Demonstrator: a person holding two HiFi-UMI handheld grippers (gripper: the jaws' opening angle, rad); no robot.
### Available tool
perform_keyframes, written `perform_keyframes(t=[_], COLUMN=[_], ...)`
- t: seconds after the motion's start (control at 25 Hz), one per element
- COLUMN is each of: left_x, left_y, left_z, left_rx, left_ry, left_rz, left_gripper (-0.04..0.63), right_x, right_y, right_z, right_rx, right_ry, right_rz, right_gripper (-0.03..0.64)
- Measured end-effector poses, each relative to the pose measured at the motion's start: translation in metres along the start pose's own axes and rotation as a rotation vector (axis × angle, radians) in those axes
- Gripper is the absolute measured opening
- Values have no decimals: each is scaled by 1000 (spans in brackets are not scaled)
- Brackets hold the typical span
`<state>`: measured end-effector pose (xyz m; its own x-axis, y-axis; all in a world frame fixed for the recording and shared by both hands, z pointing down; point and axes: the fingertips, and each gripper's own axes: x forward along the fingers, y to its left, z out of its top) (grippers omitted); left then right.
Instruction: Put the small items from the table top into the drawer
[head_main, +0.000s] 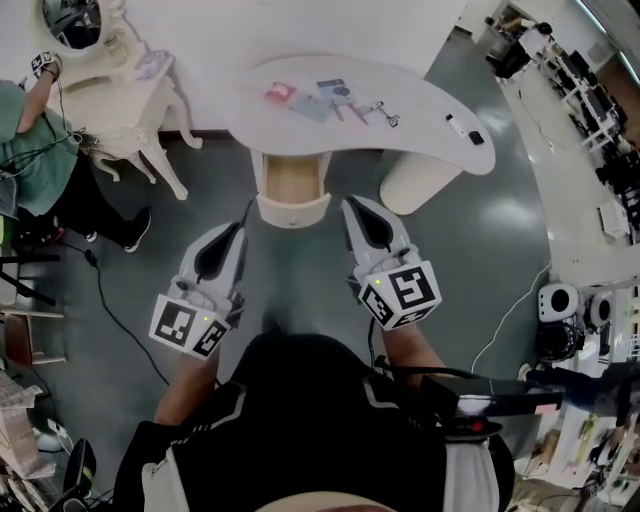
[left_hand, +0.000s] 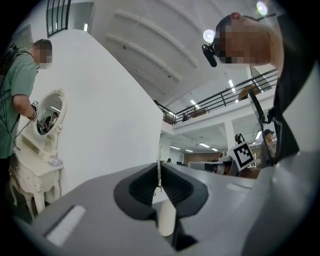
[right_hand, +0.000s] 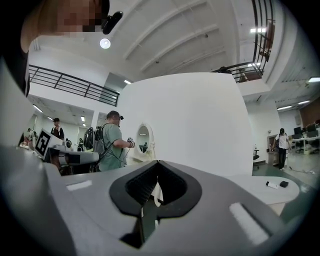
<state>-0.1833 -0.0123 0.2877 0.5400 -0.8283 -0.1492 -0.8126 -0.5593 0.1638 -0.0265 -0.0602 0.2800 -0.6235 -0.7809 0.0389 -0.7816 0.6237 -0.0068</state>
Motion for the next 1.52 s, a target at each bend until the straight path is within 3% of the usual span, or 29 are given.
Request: perform_keyframes(t=[0.52, 1.0, 1.52], left_x=[14, 62, 147], left_y=[41, 57, 54], left_z=[-6, -4, 8], left_rx=[-47, 7, 84], left_ry=[22, 40, 25], left_rz=[-83, -53, -78], left_gripper=[18, 18, 18], right_x=[37, 79, 117], right_y=[5, -39, -109], right_z=[2, 1, 21], right_rx=[16, 45, 32], right_ry=[11, -30, -71], right_rz=[-43, 13, 69], right_gripper=[3, 3, 2])
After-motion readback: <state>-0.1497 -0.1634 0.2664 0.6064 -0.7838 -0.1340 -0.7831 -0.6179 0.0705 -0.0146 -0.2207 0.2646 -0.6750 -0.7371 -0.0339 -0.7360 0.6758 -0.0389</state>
